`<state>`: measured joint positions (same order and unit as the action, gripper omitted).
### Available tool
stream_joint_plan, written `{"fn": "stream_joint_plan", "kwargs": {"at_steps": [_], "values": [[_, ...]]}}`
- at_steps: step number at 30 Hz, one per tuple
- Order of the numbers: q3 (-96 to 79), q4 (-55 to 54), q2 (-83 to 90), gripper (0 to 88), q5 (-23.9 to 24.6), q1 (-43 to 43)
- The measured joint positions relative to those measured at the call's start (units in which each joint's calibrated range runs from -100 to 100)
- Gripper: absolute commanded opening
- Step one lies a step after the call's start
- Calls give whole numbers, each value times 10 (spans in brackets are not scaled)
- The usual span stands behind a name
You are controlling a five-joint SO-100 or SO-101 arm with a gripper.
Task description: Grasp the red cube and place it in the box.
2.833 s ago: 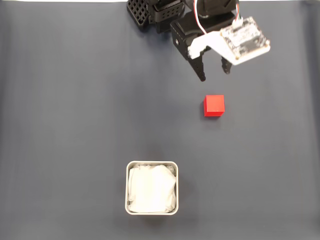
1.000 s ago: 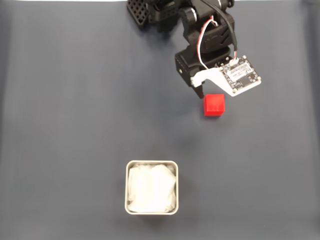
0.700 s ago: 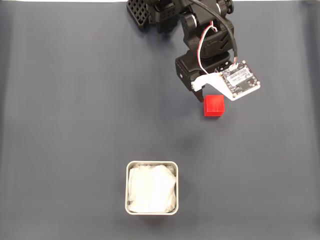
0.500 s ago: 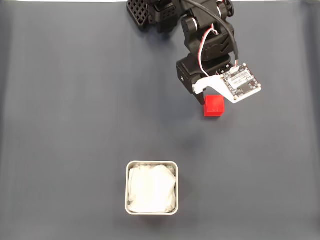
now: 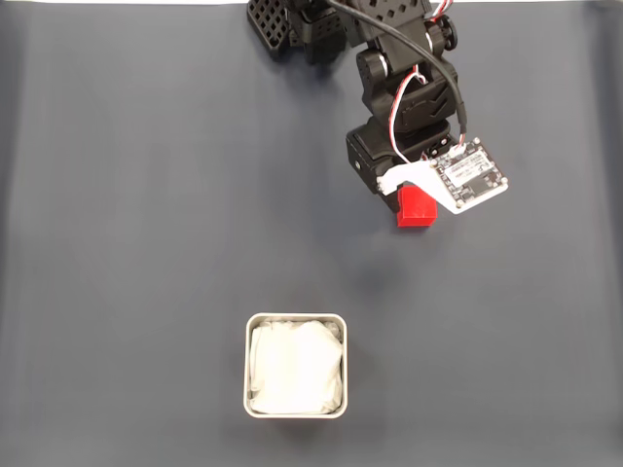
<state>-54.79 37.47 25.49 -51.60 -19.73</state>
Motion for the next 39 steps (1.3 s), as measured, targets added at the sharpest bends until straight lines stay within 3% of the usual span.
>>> {"fn": "stream_joint_plan", "kwargs": {"at_steps": [39], "values": [[-21, -71, -50, 385, -6, -16]]}}
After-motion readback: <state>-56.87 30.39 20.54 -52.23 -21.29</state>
